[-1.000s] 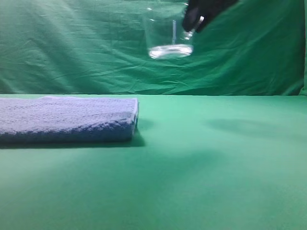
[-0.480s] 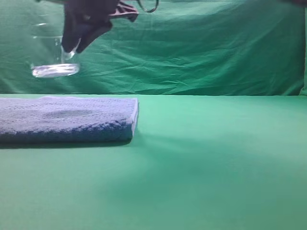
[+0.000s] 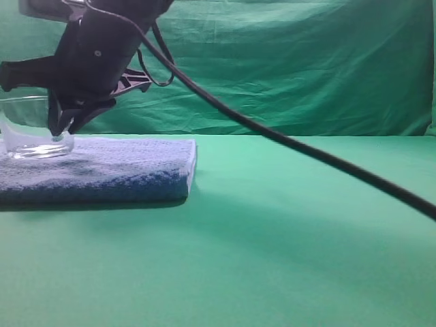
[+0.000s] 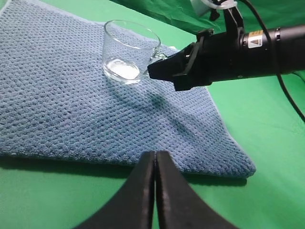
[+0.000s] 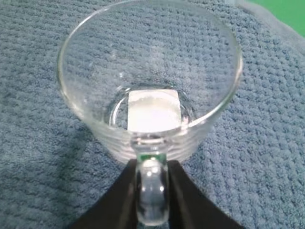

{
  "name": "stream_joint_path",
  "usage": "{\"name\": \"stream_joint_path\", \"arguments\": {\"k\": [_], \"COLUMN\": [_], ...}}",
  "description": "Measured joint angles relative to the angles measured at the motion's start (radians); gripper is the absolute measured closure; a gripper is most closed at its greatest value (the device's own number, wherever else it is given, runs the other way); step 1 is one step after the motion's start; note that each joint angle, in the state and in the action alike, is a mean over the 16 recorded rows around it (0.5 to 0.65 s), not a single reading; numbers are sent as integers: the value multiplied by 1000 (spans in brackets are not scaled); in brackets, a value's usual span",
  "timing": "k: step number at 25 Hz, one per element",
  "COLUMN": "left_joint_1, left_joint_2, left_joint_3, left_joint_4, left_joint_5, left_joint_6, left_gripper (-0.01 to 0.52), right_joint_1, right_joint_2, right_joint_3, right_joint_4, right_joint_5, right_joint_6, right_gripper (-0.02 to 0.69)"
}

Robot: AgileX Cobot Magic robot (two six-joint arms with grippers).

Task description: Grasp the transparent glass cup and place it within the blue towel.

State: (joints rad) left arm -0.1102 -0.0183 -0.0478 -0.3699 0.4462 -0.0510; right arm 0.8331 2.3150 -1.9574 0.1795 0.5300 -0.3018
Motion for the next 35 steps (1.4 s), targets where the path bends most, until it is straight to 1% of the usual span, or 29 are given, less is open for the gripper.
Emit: {"name": "stream_joint_path", "arguments": {"k": [2, 4, 6, 12, 15, 17, 20, 23, 27, 35], "left_joint_1": [0, 0, 0, 0, 0, 0, 0, 0, 0, 0], "left_joint_2": [0, 0, 0, 0, 0, 0, 0, 0, 0, 0], "left_joint_3": [0, 0, 0, 0, 0, 0, 0, 0, 0, 0], "left_joint_4": [0, 0, 0, 0, 0, 0, 0, 0, 0, 0], "left_joint_5": [0, 0, 0, 0, 0, 0, 0, 0, 0, 0], "left_joint_6": [0, 0, 0, 0, 0, 0, 0, 0, 0, 0], "left_gripper": [514, 514, 514, 514, 514, 514, 514, 514, 514, 514], "right_joint_1": [0, -2, -4, -23, -34, -42, -51, -57, -59, -59], "right_joint_2": [-22, -50, -83, -208, -281, -335, -419, -524, -696, -1076], "right_joint_3": [-14, -28, -40, -55, -41, -20, 33, 132, 330, 794], "right_joint_4": [-8, -18, -27, -60, -75, -83, -93, -102, -110, -114], "right_joint_5": [53, 112, 174, 348, 410, 438, 461, 446, 374, 199], "right_joint_6": [1, 6, 19, 80, 118, 145, 182, 206, 226, 241], "right_gripper": [291, 326, 380, 576, 641, 659, 665, 665, 665, 665]}}
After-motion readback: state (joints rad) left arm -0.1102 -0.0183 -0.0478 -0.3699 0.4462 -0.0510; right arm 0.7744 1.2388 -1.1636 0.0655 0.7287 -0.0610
